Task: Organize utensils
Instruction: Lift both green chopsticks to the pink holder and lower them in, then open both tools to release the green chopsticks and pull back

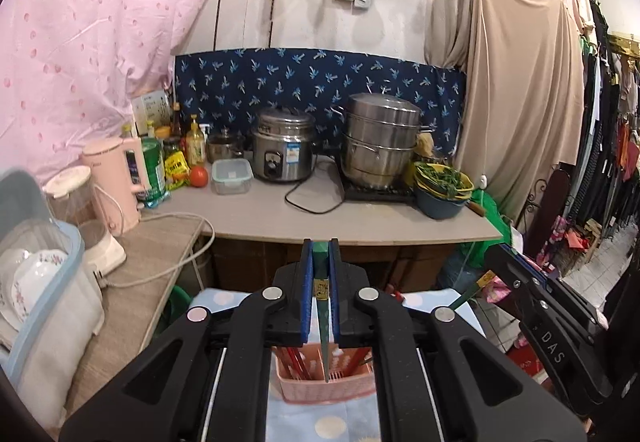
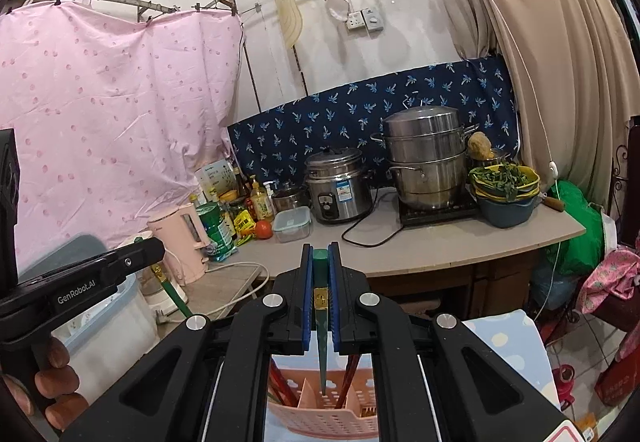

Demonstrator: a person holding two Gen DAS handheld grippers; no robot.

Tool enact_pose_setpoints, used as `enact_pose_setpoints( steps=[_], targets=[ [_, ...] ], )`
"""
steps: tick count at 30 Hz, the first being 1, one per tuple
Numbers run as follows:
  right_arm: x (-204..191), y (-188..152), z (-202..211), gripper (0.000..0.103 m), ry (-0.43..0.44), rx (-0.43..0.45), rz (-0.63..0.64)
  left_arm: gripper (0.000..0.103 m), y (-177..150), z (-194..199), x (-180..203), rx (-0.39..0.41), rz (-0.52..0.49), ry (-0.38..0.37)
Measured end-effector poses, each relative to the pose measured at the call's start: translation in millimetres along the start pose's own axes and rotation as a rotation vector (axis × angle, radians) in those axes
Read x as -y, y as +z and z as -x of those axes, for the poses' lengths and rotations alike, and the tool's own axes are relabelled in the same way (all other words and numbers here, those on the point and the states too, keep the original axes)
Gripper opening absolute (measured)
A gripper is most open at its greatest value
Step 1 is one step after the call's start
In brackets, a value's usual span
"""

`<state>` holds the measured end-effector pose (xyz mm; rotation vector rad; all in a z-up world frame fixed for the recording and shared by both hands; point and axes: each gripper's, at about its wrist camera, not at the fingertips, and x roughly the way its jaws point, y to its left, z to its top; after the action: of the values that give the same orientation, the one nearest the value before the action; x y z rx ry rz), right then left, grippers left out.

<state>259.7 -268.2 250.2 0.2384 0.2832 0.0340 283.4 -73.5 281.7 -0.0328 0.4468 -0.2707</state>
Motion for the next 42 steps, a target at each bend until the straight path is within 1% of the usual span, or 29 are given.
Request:
enact_pose_setpoints(
  steps=[2,5,10,14,19,26,29,30,31,32,33,34,38,40,42],
  targets=[
    [1,-4,-16,0.007,0.002,-0.028,-0.001,0.007,0,-12,-2,-0.006,-0.006,0.022],
    [1,-21,-35,0.007,0.002,-0.076,0.008,0.007,-4,-30,-6,-0.032,-0.007,0.035],
    [2,-54,-65,0.007,-0.005,-0.167,0.021,0.007,-25,-61,-12,-0.095,0.004,0.03],
    [3,-72,-80,0.007,-0.013,-0.217,0.027,0.007,-41,-77,-14,-0.137,0.012,0.024],
    [2,-86,-90,0.007,-0.02,-0.256,0.038,0.007,-56,-92,-15,-0.178,0.013,0.024],
    [2,-92,-89,0.008,-0.031,-0.268,0.05,0.007,-72,-103,-14,-0.22,0.021,0.022],
    [0,-93,-84,0.014,-0.042,-0.266,0.059,0.007,-76,-102,-13,-0.216,0.016,0.021],
    [-1,-94,-82,0.018,-0.043,-0.266,0.064,0.007,-77,-101,-13,-0.209,0.014,0.022],
    [-2,-93,-80,0.022,-0.046,-0.264,0.07,0.008,-77,-99,-12,-0.205,0.012,0.023],
    [-4,-93,-77,0.025,-0.048,-0.259,0.079,0.01,-78,-98,-12,-0.203,0.012,0.023],
    [-5,-92,-74,0.029,-0.051,-0.251,0.087,0.014,-78,-96,-12,-0.202,0.013,0.024],
    [-7,-92,-70,0.032,-0.054,-0.245,0.097,0.018,-79,-95,-12,-0.2,0.015,0.025],
    [-15,-88,-56,0.033,-0.058,-0.233,0.128,0.025,-79,-85,-12,-0.189,0.018,0.029],
    [-19,-87,-48,0.037,-0.055,-0.227,0.139,0.033,-78,-78,-11,-0.176,0.02,0.031],
    [-25,-86,-39,0.038,-0.055,-0.22,0.155,0.037,-77,-70,-11,-0.164,0.017,0.035]
  ],
)
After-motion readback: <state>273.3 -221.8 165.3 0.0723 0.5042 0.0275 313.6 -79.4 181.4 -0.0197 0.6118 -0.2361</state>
